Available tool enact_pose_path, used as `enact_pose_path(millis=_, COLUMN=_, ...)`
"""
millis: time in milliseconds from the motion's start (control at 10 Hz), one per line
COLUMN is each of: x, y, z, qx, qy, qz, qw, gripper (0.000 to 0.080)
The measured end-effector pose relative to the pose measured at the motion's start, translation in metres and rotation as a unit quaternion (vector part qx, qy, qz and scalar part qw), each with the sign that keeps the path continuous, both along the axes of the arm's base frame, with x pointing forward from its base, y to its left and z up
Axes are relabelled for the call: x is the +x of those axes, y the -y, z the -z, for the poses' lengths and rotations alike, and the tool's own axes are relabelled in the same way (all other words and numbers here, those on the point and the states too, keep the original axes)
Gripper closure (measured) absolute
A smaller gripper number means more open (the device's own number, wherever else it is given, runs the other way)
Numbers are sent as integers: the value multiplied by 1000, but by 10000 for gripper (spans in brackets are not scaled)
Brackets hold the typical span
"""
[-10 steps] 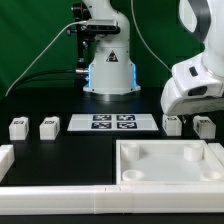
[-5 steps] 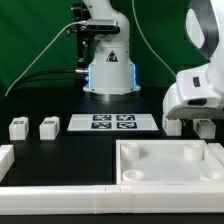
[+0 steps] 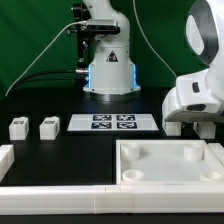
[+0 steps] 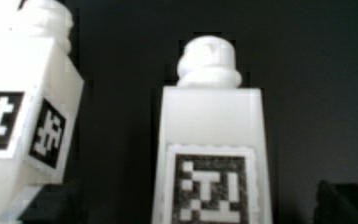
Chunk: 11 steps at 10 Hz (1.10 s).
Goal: Assemble one leg
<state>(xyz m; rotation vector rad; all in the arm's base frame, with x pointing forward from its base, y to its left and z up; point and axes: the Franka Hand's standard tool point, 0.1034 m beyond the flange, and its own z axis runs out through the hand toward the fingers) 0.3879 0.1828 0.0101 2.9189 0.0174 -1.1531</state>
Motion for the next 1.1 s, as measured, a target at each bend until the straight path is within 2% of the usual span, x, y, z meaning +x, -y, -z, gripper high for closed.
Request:
enact_pose_path(millis=500, x=-9, y=3, z=3, qx=-5, qy=-39, qz=-3, qw=999, gripper=150)
enact_pose_path(millis=800, x=-8, y=2, z=4, qx=-4, qy=-35, qz=-2, qw=999, gripper=150)
enact_pose_path(millis=1100, x=-8, y=2, z=4, qx=-4, qy=-35, qz=-3, qw=999, gripper=513)
